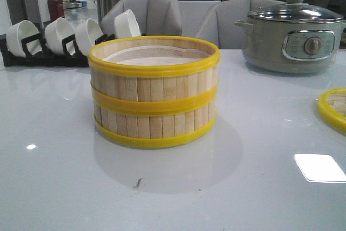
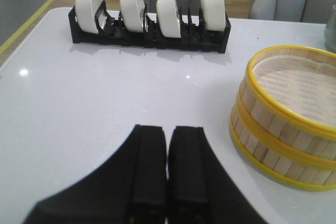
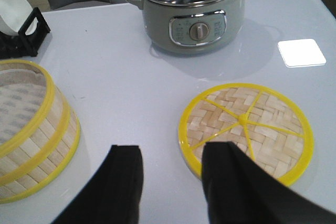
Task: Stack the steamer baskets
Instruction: 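Move the right gripper above the woven bamboo lid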
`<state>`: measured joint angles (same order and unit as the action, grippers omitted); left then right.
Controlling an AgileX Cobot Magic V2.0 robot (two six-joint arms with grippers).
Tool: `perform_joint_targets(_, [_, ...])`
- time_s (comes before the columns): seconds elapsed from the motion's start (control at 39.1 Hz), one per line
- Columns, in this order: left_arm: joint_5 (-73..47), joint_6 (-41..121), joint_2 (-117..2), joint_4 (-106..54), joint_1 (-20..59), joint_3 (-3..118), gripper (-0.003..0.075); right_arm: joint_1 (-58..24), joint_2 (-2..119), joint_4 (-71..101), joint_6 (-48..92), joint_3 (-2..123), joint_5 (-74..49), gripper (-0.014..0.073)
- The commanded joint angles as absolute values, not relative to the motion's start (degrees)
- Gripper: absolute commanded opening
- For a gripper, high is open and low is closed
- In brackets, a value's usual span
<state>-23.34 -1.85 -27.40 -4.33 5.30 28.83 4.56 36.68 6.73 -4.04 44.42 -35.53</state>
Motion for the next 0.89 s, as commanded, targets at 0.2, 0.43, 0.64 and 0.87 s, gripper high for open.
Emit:
perform_joint_targets(0.2, [-19.18,-2.59,-27.54,-4.37,5.15,30.46,0.0086,4.51,36.97,6.93,-3.92,43.49,-30.19,0.0388])
perform_joint_targets(0.43, [-19.18,-2.59,-27.54,-4.37,5.15,30.46,0.0086,4.51,36.97,6.93,-3.92,43.49,-28.68,0.0388])
perform_joint_targets(0.64, [-19.18,-2.59,-27.54,-4.37,5.15,30.46,0.0086,4.51,36.97,6.93,-3.92,43.49,-29.60,0.0388])
perform_joint_targets(0.87, [-19.18,-2.59,-27.54,-4.37,5.15,30.46,0.0086,4.51,36.97,6.93,-3.92,43.49,-29.78,0.0388])
